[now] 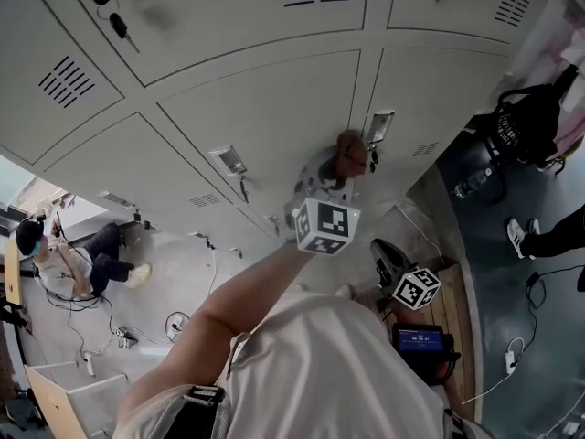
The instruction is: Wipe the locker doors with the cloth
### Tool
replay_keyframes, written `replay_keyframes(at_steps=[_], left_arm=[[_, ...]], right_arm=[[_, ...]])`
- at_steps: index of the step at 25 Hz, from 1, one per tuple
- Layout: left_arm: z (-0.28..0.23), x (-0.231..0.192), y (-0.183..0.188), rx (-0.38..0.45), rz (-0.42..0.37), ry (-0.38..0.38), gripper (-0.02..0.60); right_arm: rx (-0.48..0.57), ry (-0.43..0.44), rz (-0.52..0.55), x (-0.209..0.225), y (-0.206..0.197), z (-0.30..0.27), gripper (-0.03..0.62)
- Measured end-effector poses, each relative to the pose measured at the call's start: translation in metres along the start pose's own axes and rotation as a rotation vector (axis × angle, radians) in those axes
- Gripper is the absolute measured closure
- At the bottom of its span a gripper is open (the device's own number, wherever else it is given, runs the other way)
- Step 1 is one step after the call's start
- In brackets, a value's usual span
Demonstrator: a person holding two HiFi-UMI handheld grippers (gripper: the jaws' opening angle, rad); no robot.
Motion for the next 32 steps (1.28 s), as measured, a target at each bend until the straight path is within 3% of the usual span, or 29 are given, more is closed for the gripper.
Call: replay_keyframes(at_steps=[4,6,12,18,25,30,32], left_arm=[[0.009,-0.014,0.055,0.170,0.049,0.053,0.495],[0.016,-0.029,0.071,0.204,0.115,0.045,0.495],[0.058,-0.062,0.045,0.174,0.209,0.103,0.495],[0.112,-0.099,-0.004,0.128,0.205,0.155,0.495],[0.169,-0.137,-0.015,0.084,0.178,0.309,0.495],[0.201,-0.162,-0.006,0.125,0.199,0.475,0.497],[0.202,-0.164,-0.002,0.129,0.214,0.499,0.497]], right_arm=[[0.019,-0.014,-0.009,0.009,0.006,0.006,0.571],[0.022,-0.012,-0.022,0.013,0.008,0.004,0.571],[0.009,0.061,-0.026,0.002,0.014,-0.023,0.571],[-0.057,0.129,-0.004,-0.011,0.010,-0.052,0.571],[-0.113,0.172,0.009,-0.023,0.002,-0.074,0.571],[-0.122,0.184,0.015,-0.029,-0.002,-0.080,0.571],[-0.124,0.181,0.014,-0.028,-0.003,-0.080,0.571]])
Point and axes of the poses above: the fingertips, and each gripper's own axes: z backward along the fingers, x to its right, y out of its top, the point moved 7 cm from there along z, backward along the fingers, and after that the axes turned 3 degrees about -y, right-handed, at the moved point
